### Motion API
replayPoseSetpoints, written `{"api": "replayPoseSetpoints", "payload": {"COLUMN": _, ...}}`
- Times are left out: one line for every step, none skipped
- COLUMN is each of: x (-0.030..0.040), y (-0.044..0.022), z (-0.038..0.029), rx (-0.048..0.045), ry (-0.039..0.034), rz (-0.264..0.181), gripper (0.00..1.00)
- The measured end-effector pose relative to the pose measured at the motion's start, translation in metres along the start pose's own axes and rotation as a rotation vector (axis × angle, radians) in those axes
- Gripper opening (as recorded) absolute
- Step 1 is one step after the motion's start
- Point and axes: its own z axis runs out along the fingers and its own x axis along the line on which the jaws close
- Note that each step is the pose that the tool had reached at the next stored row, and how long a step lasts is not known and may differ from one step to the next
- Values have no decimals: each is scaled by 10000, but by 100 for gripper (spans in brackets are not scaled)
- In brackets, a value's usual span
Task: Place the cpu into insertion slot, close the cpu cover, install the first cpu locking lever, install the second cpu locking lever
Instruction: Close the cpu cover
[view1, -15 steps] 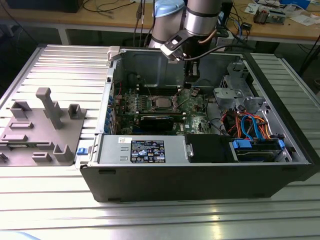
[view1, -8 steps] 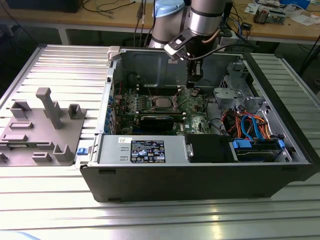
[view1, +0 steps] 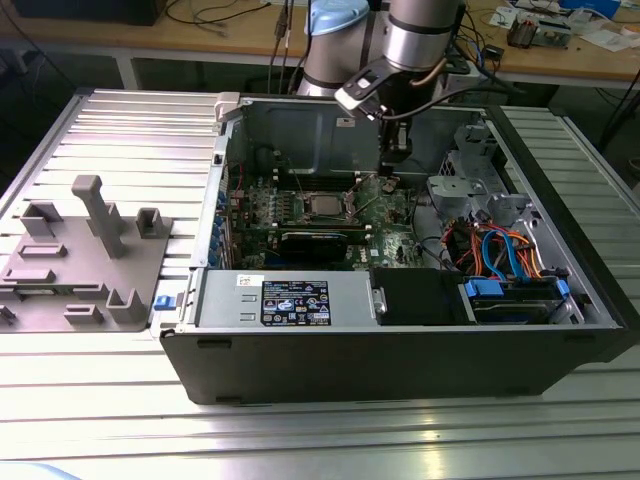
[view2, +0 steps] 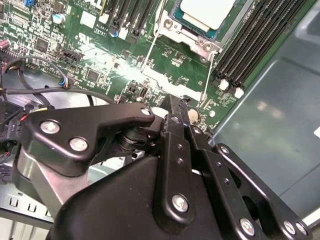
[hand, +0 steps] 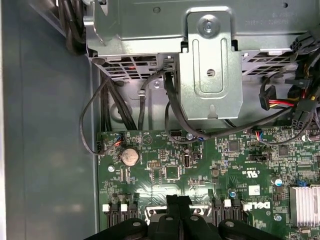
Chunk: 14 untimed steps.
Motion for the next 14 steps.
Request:
{"api": "replayPoseSetpoints", "payload": {"x": 1, "y": 8, "z": 0, "rx": 1, "ry": -1, "rz": 1, "gripper": 11}}
{"api": "replayPoseSetpoints", "payload": {"x": 3, "y": 17, "z": 0, "rx": 2, "ry": 0, "rz": 0, "gripper": 11}}
{"api": "replayPoseSetpoints", "payload": {"x": 6, "y": 29, "z": 1, "rx": 3, "ry": 0, "rz": 0, "gripper": 11}}
{"api": "replayPoseSetpoints", "payload": {"x": 7, "y": 39, "z": 2, "rx": 5, "ry": 0, "rz": 0, "gripper": 11}}
{"api": "replayPoseSetpoints", "payload": {"x": 10, "y": 51, "z": 2, "rx": 6, "ry": -2, "rz": 0, "gripper": 11}}
{"api": "replayPoseSetpoints", "payload": {"x": 12, "y": 61, "z": 2, "rx": 8, "ry": -2, "rz": -1, "gripper": 11}}
{"api": "replayPoseSetpoints", "payload": {"x": 13, "y": 70, "z": 4, "rx": 9, "ry": -1, "rz": 0, "gripper": 11}}
{"api": "replayPoseSetpoints", "payload": {"x": 15, "y": 83, "z": 7, "rx": 11, "ry": 1, "rz": -1, "gripper": 11}}
{"api": "replayPoseSetpoints", "payload": {"x": 16, "y": 89, "z": 9, "rx": 13, "ry": 0, "rz": -1, "gripper": 11}}
{"api": "replayPoseSetpoints", "payload": {"x": 16, "y": 95, "z": 12, "rx": 16, "ry": 0, "rz": -1, "gripper": 11}}
{"api": "replayPoseSetpoints", "payload": {"x": 16, "y": 99, "z": 15, "rx": 18, "ry": 0, "rz": 0, "gripper": 11}}
{"api": "replayPoseSetpoints", "payload": {"x": 17, "y": 102, "z": 20, "rx": 21, "ry": 1, "rz": -6, "gripper": 11}}
{"api": "replayPoseSetpoints", "payload": {"x": 16, "y": 106, "z": 26, "rx": 29, "ry": -2, "rz": -94, "gripper": 11}}
{"api": "replayPoseSetpoints", "payload": {"x": 17, "y": 108, "z": 32, "rx": 34, "ry": -1, "rz": -355, "gripper": 11}}
